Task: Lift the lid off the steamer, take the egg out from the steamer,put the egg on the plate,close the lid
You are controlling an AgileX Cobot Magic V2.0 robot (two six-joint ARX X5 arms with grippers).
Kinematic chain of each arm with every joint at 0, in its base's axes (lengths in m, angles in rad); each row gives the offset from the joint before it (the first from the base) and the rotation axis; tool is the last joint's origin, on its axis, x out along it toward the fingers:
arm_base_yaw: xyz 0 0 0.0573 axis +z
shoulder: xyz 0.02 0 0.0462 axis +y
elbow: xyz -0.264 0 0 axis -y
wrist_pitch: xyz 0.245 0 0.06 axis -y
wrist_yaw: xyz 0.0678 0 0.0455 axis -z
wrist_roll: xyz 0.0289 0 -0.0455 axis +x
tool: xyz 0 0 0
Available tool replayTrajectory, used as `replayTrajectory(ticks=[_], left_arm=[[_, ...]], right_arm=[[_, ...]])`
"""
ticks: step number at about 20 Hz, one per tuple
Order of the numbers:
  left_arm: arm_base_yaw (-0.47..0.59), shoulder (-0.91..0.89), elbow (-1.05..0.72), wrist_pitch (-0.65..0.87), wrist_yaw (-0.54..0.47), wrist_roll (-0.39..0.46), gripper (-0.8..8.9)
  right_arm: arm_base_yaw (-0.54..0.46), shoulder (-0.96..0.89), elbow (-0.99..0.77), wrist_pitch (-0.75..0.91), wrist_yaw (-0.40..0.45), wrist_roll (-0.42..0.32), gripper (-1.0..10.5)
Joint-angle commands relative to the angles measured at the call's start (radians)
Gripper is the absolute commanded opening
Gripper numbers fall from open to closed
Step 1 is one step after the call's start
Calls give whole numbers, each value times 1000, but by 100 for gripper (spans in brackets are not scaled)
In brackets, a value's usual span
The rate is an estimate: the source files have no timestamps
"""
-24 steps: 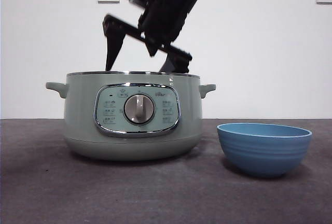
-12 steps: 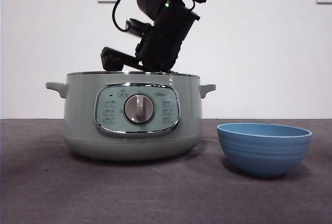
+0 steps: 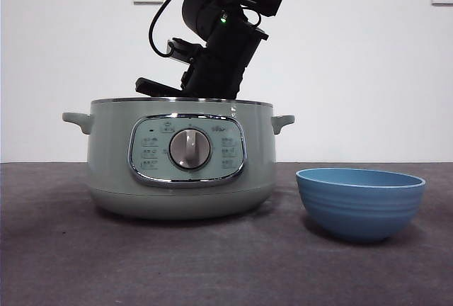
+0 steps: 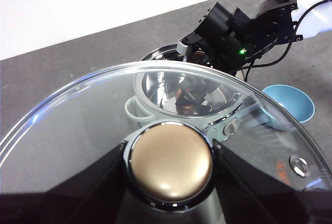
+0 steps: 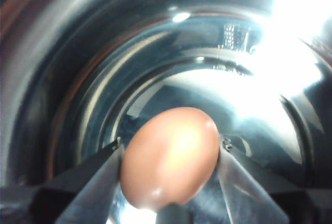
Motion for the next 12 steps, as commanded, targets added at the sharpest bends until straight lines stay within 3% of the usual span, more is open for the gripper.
replayTrajectory(ticks=[1, 5, 7, 12], left_arm=[[2, -10, 16, 42, 0, 10, -9], [2, -10, 16, 34, 0, 10, -9], [2, -10, 16, 34, 0, 10, -9], [2, -10, 16, 35, 0, 10, -9]], right_arm=[[2, 23, 0, 14, 3, 10, 242], [2, 23, 0, 14, 2, 9, 117], [2, 23, 0, 17, -2, -5, -15], [2, -21, 0, 43, 2, -29, -13]])
